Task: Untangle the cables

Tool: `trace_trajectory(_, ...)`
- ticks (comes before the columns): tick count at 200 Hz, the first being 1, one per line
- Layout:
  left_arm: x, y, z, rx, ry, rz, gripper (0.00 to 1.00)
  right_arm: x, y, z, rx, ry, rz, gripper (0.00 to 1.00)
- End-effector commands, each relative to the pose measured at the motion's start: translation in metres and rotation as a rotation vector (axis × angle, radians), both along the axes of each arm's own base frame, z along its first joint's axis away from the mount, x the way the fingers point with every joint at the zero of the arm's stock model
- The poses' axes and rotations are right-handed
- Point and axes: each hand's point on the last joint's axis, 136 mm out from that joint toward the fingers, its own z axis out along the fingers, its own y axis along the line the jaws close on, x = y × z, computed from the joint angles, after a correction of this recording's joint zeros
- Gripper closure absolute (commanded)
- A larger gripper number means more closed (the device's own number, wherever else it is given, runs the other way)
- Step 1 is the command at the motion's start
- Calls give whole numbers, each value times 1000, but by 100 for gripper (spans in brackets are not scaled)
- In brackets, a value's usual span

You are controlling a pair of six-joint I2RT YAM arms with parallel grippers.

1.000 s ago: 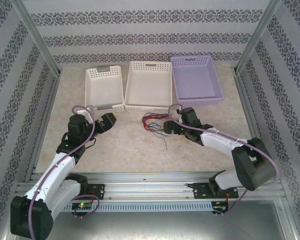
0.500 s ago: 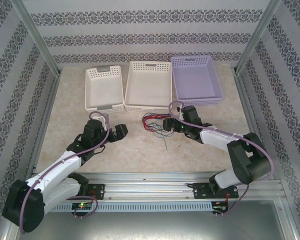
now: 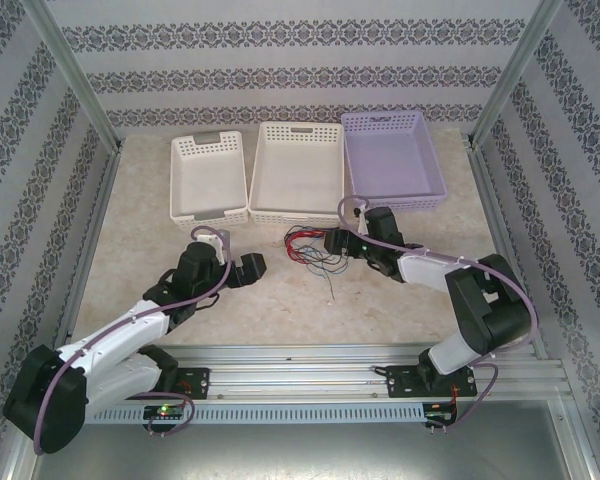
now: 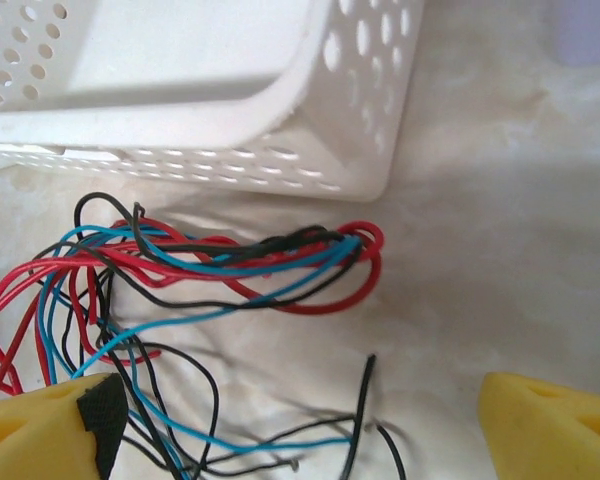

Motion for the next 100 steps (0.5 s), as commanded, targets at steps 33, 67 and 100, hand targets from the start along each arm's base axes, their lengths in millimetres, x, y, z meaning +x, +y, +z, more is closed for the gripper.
trace_trajectory(33,-4,-2,-2,4,-31,-7,0,24,11,-12,-30,-41,21,16)
trace_trajectory(67,-5,0,0,3,-40,-4,0,31,15,-18,-170,-112,21,18)
trace_trajectory(100,-6,1,-1,-1,-41,-2,0,39,23,-22,-260,-178,18,21)
